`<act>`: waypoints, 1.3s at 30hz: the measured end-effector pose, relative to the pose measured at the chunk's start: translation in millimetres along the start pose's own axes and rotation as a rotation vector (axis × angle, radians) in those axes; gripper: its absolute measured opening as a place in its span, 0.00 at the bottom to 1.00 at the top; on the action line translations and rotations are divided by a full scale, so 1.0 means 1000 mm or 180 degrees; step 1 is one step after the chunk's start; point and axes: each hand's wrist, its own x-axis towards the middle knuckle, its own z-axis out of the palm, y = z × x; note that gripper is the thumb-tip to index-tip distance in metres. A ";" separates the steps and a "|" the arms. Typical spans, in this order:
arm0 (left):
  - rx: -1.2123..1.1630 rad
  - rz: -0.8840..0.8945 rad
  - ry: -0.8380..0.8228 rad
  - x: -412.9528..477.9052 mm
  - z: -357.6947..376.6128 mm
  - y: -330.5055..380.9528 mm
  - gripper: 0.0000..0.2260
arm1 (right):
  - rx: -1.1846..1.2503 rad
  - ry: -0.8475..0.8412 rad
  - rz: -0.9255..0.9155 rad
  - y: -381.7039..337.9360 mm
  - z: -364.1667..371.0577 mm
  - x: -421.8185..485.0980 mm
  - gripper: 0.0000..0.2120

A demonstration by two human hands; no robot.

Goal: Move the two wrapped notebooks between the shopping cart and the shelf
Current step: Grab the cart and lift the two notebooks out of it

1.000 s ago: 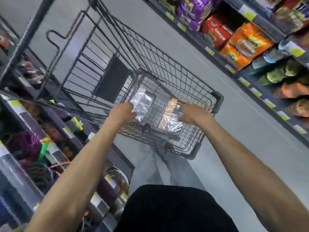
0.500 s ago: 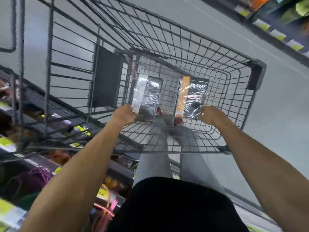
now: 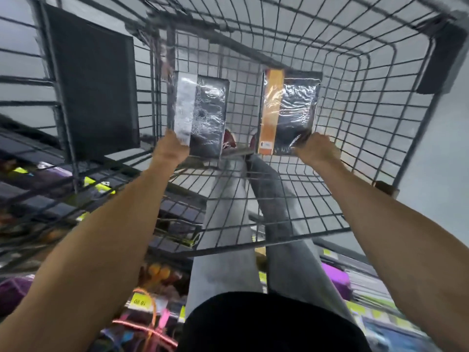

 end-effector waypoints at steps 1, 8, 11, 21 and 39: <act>-0.0142 -0.0071 -0.0040 0.004 0.005 -0.003 0.23 | 0.0002 0.0009 0.0005 0.002 0.005 0.005 0.23; -0.0368 -0.0330 0.0174 0.026 0.027 -0.002 0.35 | 0.0079 0.0179 0.0195 0.003 0.019 0.019 0.36; -0.0491 -0.0438 0.0172 0.036 0.034 -0.006 0.37 | -0.0054 0.0396 0.0134 0.003 0.024 0.022 0.38; -0.0691 -0.0596 -0.0061 0.054 0.037 -0.017 0.42 | 0.0779 0.0312 0.0560 0.003 0.033 0.027 0.45; -0.0931 -0.0210 -0.0350 -0.007 0.012 -0.018 0.18 | 0.1929 0.0155 0.0064 0.023 0.027 -0.025 0.20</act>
